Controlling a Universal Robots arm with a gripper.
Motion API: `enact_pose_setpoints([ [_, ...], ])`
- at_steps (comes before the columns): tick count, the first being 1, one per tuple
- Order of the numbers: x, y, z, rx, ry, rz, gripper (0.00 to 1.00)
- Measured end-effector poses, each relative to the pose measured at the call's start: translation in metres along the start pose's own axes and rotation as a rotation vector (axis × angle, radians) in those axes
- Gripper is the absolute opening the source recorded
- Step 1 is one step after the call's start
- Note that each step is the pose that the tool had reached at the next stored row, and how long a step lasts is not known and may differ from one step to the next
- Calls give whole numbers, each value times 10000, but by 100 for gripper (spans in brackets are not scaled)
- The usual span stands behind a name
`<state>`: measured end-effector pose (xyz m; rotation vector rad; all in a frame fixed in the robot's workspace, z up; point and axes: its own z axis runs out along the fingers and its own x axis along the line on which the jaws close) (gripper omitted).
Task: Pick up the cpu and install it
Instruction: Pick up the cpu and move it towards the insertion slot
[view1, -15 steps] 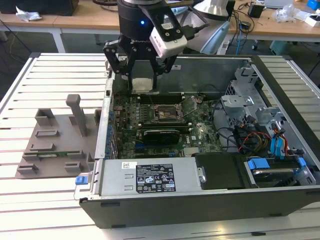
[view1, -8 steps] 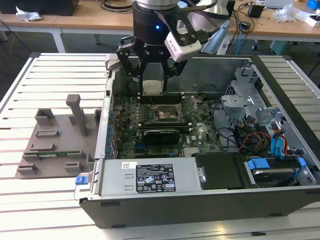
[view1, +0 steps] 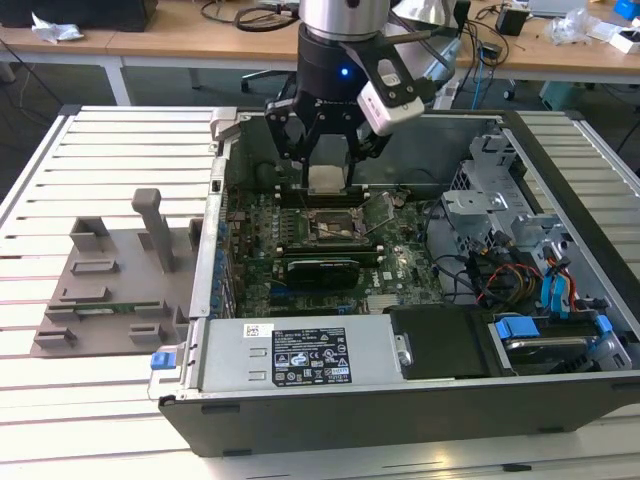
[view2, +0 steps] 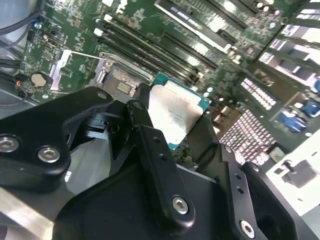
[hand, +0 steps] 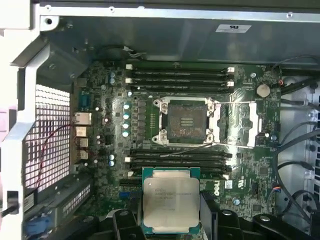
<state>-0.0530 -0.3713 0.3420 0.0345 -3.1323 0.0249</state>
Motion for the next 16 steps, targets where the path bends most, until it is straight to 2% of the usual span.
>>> enact_pose_setpoints([
  [2,-54,50,54,1,6,0,55],
  [6,-105,97,115,2,12,0,55],
  [16,-180,149,279,2,23,0,55],
])
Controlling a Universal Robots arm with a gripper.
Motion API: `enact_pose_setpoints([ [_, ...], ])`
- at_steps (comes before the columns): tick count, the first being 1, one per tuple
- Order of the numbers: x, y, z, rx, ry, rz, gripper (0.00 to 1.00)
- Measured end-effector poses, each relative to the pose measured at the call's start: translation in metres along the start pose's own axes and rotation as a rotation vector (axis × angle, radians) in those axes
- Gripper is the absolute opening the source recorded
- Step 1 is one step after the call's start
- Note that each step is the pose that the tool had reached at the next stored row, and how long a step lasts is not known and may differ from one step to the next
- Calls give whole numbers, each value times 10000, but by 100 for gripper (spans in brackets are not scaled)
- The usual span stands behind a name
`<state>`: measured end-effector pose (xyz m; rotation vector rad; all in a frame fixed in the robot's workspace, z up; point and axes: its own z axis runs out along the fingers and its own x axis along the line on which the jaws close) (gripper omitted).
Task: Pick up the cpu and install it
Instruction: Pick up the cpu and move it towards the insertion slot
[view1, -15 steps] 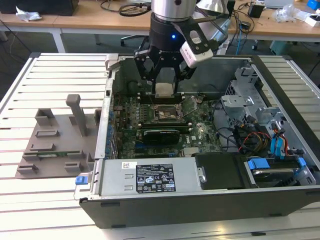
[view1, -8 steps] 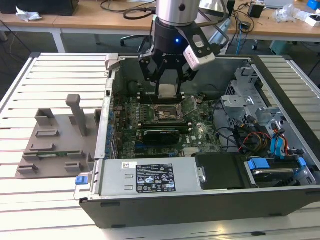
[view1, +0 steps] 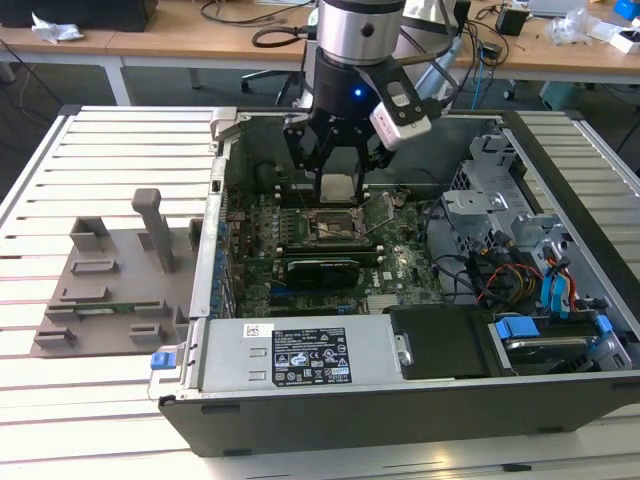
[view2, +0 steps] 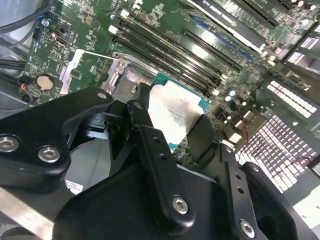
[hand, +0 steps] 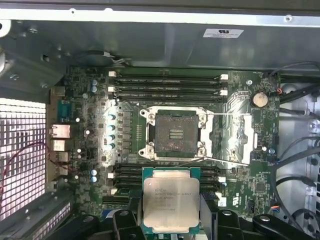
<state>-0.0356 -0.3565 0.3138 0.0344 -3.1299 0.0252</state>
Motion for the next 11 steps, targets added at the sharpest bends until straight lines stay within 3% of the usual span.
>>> enact_pose_setpoints([
  [5,-47,50,115,-2,5,1,55],
  [11,-87,201,239,-1,6,-1,55],
])
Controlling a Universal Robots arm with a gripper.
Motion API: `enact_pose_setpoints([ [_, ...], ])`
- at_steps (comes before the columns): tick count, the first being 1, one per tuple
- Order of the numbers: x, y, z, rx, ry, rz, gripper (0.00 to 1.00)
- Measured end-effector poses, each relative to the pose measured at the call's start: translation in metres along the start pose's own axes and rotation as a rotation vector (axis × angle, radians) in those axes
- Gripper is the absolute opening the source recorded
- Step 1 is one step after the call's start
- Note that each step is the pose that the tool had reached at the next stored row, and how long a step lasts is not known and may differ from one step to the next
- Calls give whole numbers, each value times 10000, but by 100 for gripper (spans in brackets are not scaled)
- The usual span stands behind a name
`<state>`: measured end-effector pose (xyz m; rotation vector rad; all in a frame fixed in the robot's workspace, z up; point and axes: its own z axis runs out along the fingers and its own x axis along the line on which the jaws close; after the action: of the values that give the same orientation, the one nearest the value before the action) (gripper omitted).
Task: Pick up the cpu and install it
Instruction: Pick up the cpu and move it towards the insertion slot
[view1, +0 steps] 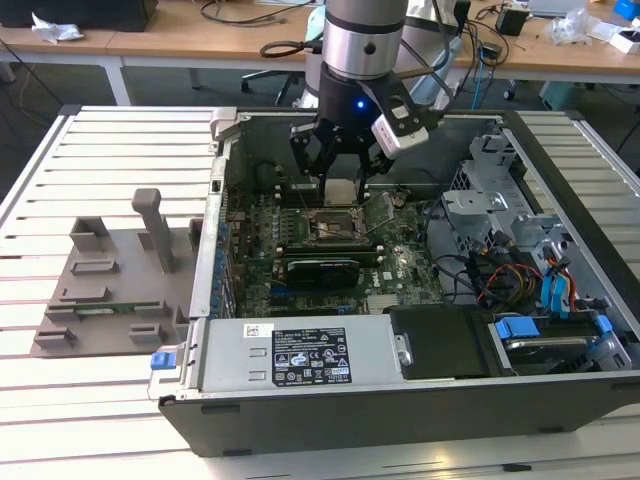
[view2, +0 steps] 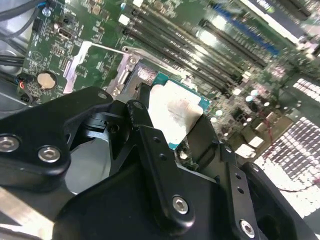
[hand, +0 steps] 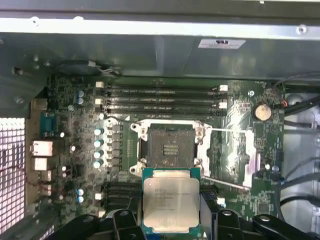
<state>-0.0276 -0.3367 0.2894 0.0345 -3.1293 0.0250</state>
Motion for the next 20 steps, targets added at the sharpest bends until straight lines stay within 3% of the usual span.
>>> enact_pose_setpoints([
  [5,-34,82,131,0,0,0,55],
  [10,-44,106,211,2,2,1,55],
  [20,-46,106,215,1,1,0,55],
])
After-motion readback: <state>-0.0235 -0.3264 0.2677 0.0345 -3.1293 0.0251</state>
